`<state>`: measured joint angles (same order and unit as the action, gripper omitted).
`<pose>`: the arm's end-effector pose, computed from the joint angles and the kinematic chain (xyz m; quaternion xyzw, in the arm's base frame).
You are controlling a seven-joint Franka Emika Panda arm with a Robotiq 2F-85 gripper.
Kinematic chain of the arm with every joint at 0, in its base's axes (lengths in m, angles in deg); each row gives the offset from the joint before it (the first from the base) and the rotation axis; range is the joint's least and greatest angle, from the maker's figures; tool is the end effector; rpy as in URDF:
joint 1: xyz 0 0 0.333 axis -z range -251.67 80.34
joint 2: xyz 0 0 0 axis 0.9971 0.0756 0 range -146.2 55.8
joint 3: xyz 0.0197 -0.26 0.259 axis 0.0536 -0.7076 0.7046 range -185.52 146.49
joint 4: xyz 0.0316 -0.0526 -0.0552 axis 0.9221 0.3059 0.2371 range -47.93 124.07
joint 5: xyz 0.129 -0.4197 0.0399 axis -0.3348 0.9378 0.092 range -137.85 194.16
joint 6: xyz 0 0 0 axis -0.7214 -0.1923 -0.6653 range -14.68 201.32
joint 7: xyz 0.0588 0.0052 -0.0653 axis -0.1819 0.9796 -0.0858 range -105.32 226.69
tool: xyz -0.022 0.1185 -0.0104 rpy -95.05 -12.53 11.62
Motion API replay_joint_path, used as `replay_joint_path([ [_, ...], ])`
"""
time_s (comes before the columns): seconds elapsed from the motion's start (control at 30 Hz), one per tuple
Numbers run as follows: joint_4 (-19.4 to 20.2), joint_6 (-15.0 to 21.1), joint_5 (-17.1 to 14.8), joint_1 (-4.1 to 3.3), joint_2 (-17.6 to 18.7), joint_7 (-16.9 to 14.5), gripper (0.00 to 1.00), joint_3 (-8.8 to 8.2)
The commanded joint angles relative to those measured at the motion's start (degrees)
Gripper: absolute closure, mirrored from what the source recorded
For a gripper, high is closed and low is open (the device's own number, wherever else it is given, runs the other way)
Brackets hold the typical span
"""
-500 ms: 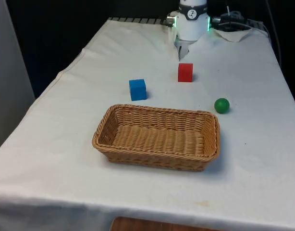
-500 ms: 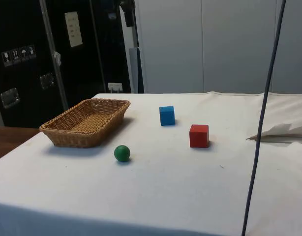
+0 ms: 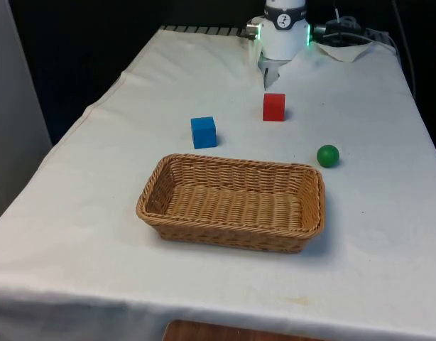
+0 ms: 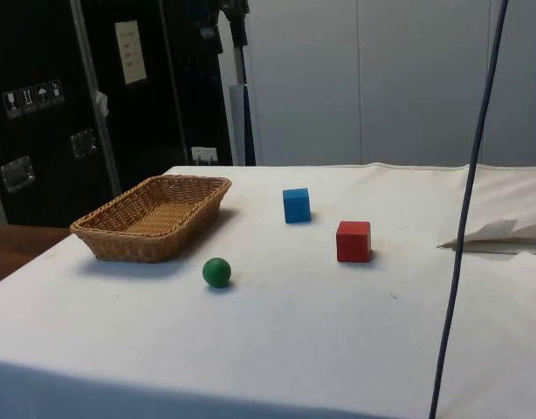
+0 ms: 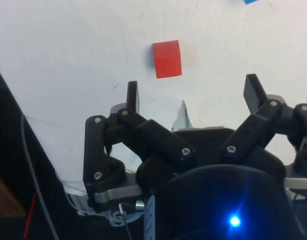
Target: Place all non-red objects into the basket.
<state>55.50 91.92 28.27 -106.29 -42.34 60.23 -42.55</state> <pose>0.6123 -0.0225 0.4978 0.9990 -0.0169 -0.0392 0.0098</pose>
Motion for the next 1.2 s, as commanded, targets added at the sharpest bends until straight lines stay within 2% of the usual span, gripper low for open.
replay_joint_path([
  [0.0,0.69,0.74,0.8,0.06,-0.46,0.69,0.0,-0.11],
  [0.03,0.11,0.06,0.17,0.06,-0.06,0.17,0.0,-0.06],
  [0.33,2.23,1.15,2.29,0.46,-1.2,1.89,0.0,-0.4],
  [0.37,1.55,0.23,1.6,0.52,-0.63,1.43,0.0,-0.34],
  [0.4,2.52,1.2,2.35,0.52,-1.38,2.01,0.0,-0.4],
  [0.63,3.84,1.03,2.41,0.69,-2.29,1.95,0.0,-0.4],
  [0.67,4.58,1.95,2.98,0.69,-2.98,2.23,0.0,-0.34],
  [0.87,6.59,3.32,2.98,1.03,-4.58,0.57,0.0,-0.69],
  [0.9,5.9,2.35,2.58,0.97,-3.9,0.92,0.0,-0.69],
  [1.0,7.45,4.24,2.86,1.15,-5.16,-1.03,0.0,-1.09],
  [1.13,7.85,5.1,2.69,1.2,-5.33,-3.04,0.0,-1.55],
  [1.17,7.45,4.24,2.58,1.15,-4.98,-2.58,0.0,-1.55],
])
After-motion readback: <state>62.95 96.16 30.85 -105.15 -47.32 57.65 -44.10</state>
